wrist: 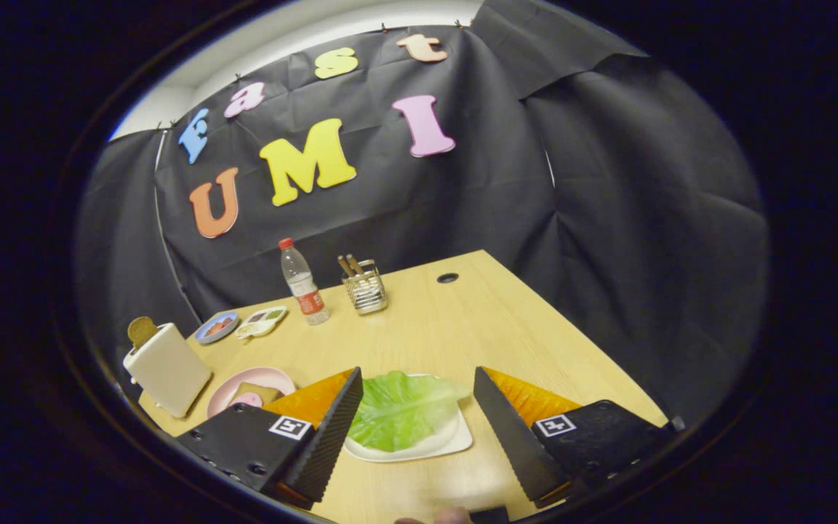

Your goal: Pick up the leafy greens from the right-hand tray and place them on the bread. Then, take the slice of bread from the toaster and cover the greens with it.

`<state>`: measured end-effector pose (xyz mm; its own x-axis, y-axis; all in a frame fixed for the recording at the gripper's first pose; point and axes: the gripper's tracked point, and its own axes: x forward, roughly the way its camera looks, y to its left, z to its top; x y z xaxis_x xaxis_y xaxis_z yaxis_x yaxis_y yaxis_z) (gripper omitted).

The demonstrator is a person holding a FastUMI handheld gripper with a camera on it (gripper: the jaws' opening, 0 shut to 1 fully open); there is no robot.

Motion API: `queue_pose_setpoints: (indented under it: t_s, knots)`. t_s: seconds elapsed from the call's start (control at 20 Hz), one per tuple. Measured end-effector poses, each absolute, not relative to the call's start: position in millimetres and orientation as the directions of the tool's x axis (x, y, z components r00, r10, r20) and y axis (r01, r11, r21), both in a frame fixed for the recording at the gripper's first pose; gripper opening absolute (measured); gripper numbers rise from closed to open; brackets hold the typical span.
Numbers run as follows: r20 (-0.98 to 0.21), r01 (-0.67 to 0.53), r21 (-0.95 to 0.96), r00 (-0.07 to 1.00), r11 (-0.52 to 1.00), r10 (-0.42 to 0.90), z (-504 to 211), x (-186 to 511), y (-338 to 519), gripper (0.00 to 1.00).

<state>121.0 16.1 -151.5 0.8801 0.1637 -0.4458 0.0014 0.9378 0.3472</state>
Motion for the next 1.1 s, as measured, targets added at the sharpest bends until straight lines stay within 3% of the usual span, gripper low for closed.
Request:
queue_pose_setpoints:
  t_s: [0.85,1.1]
  knots:
    - [-0.619,0.268,0.587,0.757,0.764,0.209,-230,168,7,0.96]
    - [-0.627,0.280,0.619,0.738,0.734,0.247,-241,175,10,0.62]
